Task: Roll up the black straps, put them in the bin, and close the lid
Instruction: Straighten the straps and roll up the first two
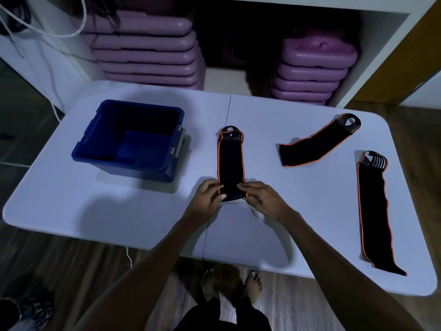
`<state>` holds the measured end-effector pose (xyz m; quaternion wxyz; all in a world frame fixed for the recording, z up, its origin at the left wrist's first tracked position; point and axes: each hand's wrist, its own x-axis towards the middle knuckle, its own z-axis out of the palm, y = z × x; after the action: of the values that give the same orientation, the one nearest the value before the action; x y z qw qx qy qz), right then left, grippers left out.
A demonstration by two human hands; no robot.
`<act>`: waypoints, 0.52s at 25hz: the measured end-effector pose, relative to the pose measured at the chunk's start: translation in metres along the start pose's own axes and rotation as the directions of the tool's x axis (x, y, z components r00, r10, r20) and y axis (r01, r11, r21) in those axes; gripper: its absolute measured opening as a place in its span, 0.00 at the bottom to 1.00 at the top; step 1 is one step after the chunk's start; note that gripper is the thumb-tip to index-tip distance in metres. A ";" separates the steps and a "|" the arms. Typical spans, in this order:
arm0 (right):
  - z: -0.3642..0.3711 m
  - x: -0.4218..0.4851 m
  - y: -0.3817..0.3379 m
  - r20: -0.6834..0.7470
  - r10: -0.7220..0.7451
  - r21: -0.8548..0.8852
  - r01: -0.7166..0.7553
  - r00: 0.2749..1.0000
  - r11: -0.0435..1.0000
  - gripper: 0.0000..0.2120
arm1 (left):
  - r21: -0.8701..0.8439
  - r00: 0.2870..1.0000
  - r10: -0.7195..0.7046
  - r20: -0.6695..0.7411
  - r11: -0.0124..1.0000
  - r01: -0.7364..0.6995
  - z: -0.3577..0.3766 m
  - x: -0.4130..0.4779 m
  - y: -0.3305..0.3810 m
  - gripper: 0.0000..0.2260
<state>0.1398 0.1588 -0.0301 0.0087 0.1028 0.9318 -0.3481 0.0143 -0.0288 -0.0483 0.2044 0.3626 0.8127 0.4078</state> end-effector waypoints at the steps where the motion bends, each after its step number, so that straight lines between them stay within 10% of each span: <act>1: 0.002 0.002 0.001 -0.004 0.015 0.032 -0.015 1.000 0.999 0.20 | 0.003 1.000 -0.012 0.013 1.000 0.011 0.001 0.001 0.001 0.23; 8: 0.005 0.004 -0.012 0.010 0.380 0.619 -0.304 0.925 0.724 0.11 | 0.044 1.000 0.009 0.012 0.999 -0.009 -0.008 0.007 0.001 0.19; 13: 0.002 0.009 -0.015 -0.097 0.337 0.633 -0.203 0.937 0.747 0.12 | -0.182 0.995 -0.092 0.025 0.979 0.095 -0.006 0.023 0.010 0.08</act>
<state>0.1275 0.1481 -0.0222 -0.0705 0.2696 0.7386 -0.6139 -0.0007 -0.0102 -0.0376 0.2626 0.3071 0.7861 0.4677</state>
